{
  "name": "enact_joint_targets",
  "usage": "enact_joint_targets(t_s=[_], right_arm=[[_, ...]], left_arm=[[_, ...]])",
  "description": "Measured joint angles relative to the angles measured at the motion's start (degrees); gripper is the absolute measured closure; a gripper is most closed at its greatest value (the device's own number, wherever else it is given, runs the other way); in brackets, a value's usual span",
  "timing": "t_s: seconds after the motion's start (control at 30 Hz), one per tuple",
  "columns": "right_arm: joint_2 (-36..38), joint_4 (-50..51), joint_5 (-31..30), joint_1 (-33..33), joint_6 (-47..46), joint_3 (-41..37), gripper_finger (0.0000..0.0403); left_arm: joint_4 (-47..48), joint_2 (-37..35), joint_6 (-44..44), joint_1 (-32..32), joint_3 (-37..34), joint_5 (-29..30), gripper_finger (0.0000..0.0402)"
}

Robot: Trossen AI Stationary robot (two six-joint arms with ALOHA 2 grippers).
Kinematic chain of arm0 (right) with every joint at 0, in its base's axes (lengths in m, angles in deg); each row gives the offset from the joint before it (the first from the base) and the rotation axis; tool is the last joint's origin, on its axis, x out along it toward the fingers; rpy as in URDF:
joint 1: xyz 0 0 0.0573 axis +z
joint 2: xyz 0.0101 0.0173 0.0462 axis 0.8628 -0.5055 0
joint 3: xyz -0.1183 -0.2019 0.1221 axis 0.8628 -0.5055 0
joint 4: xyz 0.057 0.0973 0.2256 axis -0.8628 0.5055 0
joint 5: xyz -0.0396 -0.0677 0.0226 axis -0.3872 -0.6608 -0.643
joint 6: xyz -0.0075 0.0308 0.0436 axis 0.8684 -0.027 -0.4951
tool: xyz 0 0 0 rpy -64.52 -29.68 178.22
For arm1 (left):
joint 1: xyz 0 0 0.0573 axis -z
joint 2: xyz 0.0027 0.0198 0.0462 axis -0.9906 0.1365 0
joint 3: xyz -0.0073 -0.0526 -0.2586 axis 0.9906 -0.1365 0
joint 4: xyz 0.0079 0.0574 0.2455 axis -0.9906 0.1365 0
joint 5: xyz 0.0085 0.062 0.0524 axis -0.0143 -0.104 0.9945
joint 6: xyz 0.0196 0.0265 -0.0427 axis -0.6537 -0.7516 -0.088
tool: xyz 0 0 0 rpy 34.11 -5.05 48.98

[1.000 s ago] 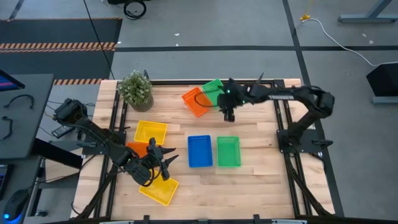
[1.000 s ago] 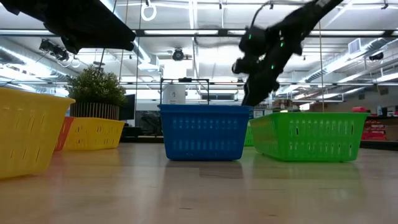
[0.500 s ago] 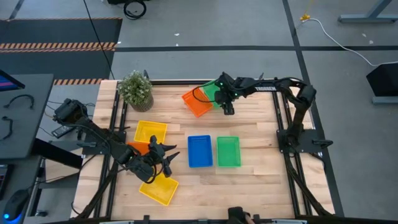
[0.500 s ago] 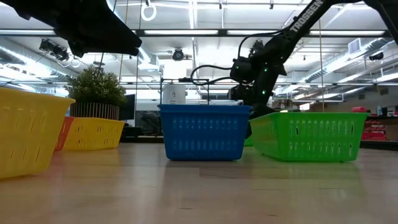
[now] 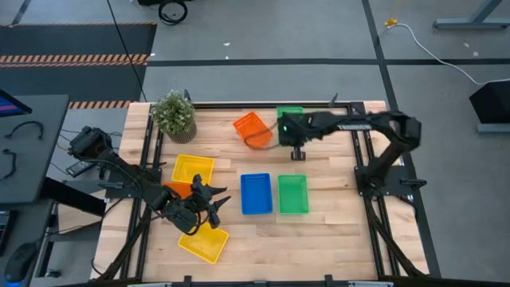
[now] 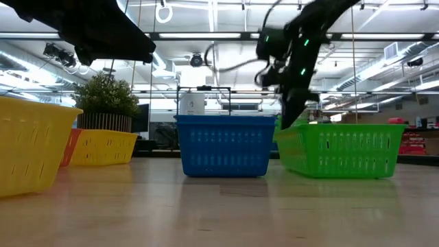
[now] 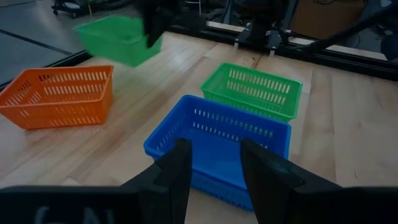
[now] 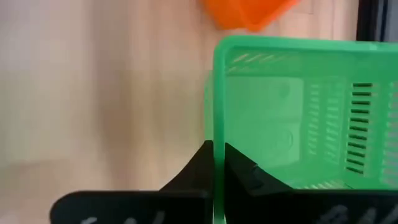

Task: Stack baskets by color
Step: Stack the top green bin on top of the bottom green bin

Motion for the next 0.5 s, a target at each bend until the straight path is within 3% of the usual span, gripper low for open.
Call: enact_joint_targets(t_s=[0.13, 0.27, 0.5], right_arm=[[6.61, 6.21, -6.15, 11.6, -9.59, -0.04, 0.0395], [10.41, 8.5, -7.08, 25.26, -21.69, -0.03, 0.0394], [6.8, 6.33, -4.59, 44.79, -41.47, 0.5, 0.0396]], left_arm=[[0.08, 0.0, -0.03, -0.01, 0.0, -0.3, 0.026], [0.28, 0.02, -0.03, -0.01, 0.0, -0.3, 0.026], [0.27, 0.0, -0.06, -0.01, 0.0, -0.28, 0.026]])
